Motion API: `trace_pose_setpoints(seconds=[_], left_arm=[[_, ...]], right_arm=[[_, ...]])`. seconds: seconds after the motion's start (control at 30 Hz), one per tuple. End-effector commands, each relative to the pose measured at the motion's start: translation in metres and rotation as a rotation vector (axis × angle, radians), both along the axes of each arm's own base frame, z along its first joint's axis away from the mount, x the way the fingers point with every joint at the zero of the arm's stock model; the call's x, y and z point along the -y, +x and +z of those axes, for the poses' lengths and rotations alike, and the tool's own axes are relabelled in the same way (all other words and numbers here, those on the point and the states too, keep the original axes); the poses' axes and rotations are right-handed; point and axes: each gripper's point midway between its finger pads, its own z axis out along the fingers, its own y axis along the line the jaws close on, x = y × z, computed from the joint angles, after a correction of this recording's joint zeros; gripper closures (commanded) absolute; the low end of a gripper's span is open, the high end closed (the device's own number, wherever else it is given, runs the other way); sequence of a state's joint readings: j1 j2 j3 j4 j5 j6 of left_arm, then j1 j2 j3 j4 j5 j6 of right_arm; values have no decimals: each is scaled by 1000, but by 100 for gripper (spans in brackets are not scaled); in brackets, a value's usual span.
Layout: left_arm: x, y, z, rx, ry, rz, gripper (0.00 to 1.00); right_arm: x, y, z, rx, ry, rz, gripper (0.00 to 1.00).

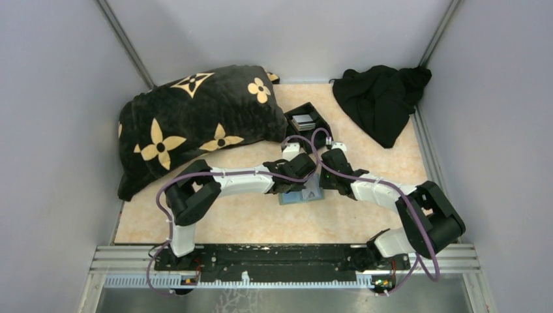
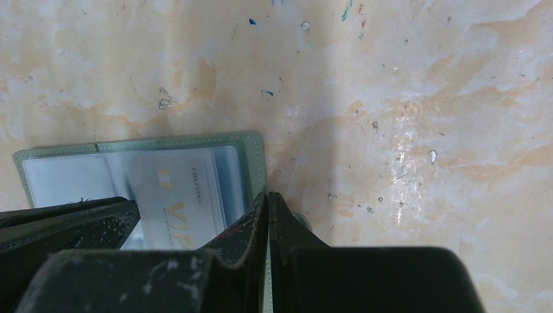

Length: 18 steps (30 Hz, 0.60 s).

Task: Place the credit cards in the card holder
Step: Adjust the card holder at the center of the board.

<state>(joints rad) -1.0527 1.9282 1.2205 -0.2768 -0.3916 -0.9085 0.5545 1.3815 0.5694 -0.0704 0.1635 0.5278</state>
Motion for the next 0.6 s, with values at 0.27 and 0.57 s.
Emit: trace_pose_setpoints(seconds=[0.27, 0.57], left_arm=[[6, -4, -4, -10, 31, -36, 87], [-23, -3, 17, 48, 40, 53, 86]], right_arm=[[0, -7, -9, -33, -11, 12, 96], [3, -3, 4, -7, -21, -6, 96]])
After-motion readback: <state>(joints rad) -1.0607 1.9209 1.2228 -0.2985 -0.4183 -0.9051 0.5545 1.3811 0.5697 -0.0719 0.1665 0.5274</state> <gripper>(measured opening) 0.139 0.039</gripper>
